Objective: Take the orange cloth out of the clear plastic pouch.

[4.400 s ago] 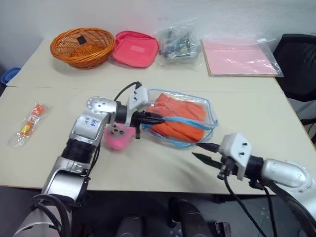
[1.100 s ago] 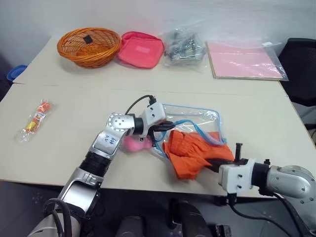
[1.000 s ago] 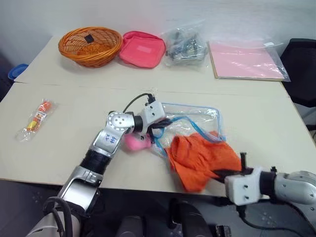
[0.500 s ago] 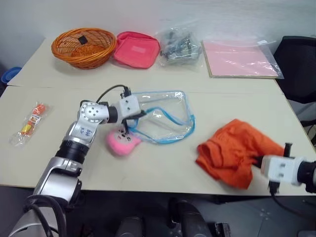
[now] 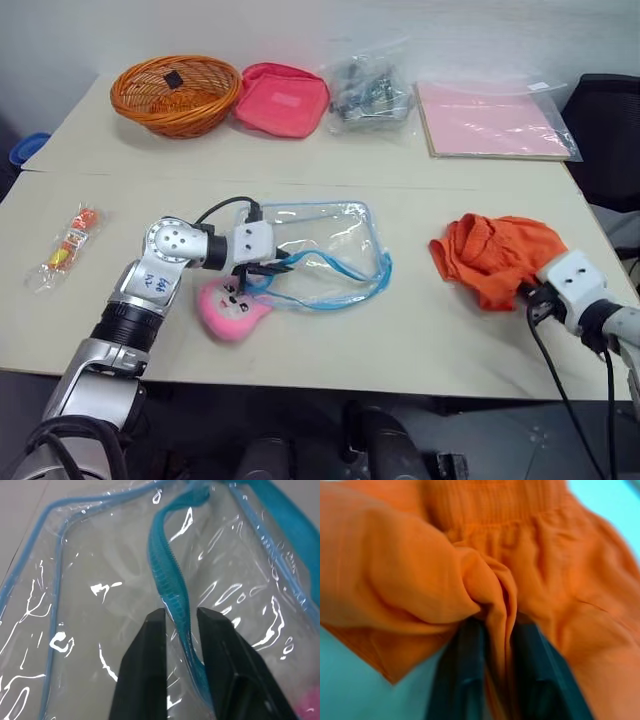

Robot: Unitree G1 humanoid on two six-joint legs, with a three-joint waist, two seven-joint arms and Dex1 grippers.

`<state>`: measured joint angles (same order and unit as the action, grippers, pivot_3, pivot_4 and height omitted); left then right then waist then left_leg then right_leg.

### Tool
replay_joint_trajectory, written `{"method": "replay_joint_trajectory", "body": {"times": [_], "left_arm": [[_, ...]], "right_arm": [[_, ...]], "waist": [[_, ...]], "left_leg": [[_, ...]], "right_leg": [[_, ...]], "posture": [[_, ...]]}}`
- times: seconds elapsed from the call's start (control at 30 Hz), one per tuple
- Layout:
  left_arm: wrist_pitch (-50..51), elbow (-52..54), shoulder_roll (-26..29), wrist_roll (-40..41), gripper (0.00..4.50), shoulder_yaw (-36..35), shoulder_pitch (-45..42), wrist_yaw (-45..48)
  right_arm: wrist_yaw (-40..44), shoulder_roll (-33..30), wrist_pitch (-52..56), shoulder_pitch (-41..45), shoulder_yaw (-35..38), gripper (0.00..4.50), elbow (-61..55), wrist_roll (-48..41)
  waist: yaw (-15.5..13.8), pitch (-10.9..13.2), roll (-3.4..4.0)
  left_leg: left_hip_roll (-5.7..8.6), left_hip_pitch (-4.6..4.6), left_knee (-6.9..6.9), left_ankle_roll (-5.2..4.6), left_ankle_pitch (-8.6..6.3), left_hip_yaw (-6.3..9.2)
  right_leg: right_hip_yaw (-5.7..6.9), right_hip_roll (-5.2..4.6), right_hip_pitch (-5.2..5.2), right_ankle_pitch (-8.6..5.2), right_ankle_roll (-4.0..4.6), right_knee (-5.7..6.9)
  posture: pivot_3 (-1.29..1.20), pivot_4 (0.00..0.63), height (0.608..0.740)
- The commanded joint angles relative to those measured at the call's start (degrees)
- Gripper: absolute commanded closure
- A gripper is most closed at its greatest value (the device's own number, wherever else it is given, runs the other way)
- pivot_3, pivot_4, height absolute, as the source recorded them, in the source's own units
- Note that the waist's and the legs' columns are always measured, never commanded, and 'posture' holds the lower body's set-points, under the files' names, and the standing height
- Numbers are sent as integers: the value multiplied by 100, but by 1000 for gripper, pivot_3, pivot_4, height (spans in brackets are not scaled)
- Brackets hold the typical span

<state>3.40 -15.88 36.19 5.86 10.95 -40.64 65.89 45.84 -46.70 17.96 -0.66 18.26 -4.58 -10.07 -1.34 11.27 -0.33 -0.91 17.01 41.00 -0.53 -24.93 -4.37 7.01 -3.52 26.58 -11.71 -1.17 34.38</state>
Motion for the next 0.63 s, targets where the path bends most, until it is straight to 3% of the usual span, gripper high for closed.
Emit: {"method": "replay_joint_trajectory", "body": {"times": [0.03,0.27,0.47,0.63], "left_arm": [[908,659,91,790,2176,-477,88,220],[2662,1589,1215,2114,36,-1686,681,643],[2377,915,2386,2029,36,-2533,1462,1057],[1705,298,2722,1813,36,-2736,1950,1227]], "right_arm": [[397,-97,477,-265,464,2227,-840,-769],[1332,-705,1764,-1257,2221,0,-1315,-1953],[2293,-1029,2019,-2325,3728,0,-590,-2072],[2579,-893,1742,-2882,3978,0,-373,-1983]], "waist": [[11,0,1],[2,8,13],[-2,7,13],[-8,8,13]], "left_leg": [[-1,-2,-1,0,0,10],[-1,-1,0,2,-1,38],[1,-1,-7,-2,-7,45],[0,-2,-11,-11,-15,43]], "right_leg": [[-2,0,0,0,0,1],[-4,2,1,0,0,0],[-4,4,-2,-1,-1,-19],[-4,3,-2,-3,0,-43]], "posture": [[0,150,740],[0,150,740],[0,150,740],[0,150,740]]}}
